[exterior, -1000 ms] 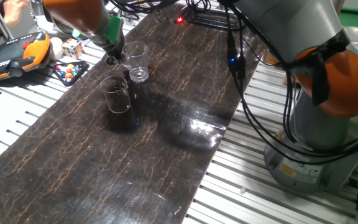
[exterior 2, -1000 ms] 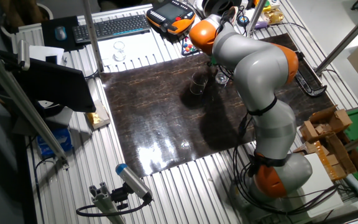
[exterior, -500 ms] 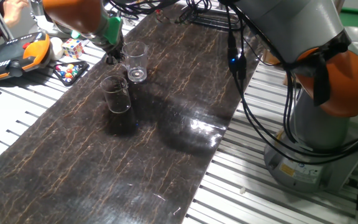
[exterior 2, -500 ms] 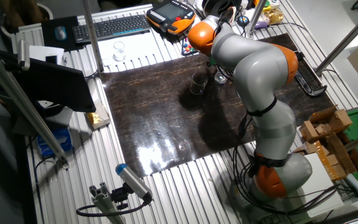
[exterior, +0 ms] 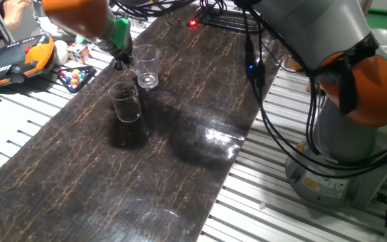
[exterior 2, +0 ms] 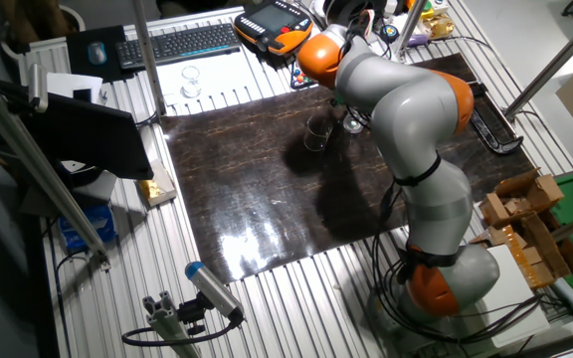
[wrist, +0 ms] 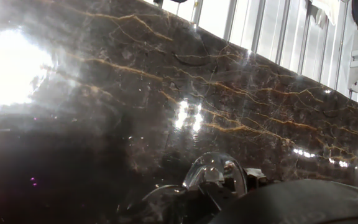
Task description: Pour the water from one cup into another empty cup
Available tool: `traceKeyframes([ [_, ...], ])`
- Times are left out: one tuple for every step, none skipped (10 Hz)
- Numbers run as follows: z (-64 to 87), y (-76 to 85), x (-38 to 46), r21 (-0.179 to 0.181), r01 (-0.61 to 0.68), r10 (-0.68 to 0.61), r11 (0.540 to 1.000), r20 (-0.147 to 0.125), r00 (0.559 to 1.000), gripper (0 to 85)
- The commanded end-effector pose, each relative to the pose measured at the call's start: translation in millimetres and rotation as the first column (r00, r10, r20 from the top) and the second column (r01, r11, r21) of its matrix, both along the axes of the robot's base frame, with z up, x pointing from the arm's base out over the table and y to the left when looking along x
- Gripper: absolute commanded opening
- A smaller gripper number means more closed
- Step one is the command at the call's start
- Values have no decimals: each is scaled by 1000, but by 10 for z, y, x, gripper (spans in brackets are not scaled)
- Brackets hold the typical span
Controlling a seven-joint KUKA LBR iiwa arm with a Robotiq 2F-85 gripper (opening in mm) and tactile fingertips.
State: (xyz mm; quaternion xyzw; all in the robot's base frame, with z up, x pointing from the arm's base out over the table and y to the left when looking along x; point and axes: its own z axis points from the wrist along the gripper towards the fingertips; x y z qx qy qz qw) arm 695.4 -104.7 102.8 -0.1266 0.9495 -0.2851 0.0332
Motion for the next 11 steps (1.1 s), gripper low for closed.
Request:
traceKeyframes([
  [14,5,1,-6,-2,2,1000,-4,1000,7],
  [34,14,-1,-17,-4,4,1000,-12,1000,7],
  [40,21,-1,-26,-6,5,1000,-15,1000,7],
  [37,26,0,-34,-7,7,999,-18,1000,7],
  [39,28,-1,-37,-9,8,999,-21,1000,7],
  [44,35,-2,-47,-12,11,999,-23,1000,7],
  [44,38,-3,-51,-13,12,999,-24,1000,7],
  [36,40,-3,-51,-12,10,999,-23,1000,7],
  [23,47,-4,-49,-10,9,999,-22,1000,7],
  [17,56,-4,-57,-10,9,998,-22,1000,7],
  [19,59,-5,-62,-13,11,998,-24,1000,7],
])
